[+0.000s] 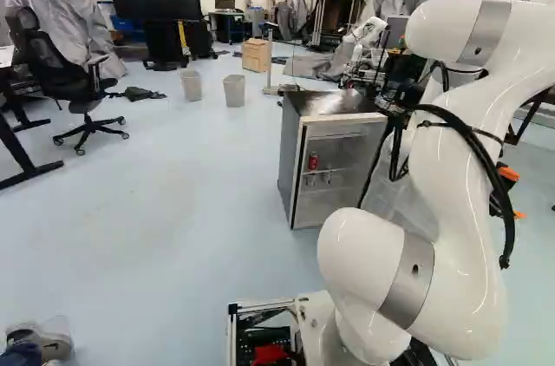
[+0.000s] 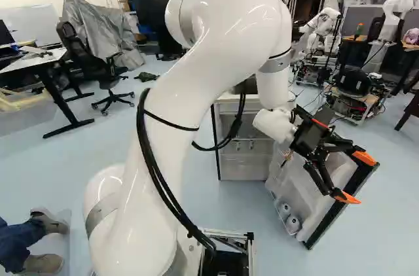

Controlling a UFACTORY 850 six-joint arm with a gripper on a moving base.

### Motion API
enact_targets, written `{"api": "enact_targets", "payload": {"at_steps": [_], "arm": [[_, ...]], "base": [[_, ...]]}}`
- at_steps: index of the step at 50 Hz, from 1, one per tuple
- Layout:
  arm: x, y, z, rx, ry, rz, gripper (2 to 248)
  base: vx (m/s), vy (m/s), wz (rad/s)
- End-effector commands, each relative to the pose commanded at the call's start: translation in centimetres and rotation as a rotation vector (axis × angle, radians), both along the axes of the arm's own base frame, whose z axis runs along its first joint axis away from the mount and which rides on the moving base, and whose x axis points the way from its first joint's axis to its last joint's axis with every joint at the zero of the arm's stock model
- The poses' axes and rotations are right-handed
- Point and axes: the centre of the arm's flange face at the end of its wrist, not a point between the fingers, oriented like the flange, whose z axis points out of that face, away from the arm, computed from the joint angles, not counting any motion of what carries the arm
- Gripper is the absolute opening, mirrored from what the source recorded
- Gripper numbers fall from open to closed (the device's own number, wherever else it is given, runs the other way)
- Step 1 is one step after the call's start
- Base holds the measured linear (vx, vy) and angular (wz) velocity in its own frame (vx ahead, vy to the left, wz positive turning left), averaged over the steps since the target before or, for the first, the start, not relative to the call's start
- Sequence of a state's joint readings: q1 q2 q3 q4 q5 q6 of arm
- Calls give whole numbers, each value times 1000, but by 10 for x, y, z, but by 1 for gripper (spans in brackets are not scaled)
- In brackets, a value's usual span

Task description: Grab a drink from the fridge

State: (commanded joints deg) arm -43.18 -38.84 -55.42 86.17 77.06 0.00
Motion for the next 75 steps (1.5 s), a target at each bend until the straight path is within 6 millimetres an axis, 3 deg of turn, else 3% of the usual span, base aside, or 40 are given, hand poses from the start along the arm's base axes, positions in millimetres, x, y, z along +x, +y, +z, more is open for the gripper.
{"api": "enact_targets", "payload": {"at_steps": [12, 31, 75], "arm": [[-9, 10, 1, 8, 22, 33, 247], [-23, 38, 7, 13, 94, 231, 247], [-48, 118, 22, 10, 219, 741, 247]], "base": [[0, 0, 0], [0, 0, 0], [0, 0, 0]]}}
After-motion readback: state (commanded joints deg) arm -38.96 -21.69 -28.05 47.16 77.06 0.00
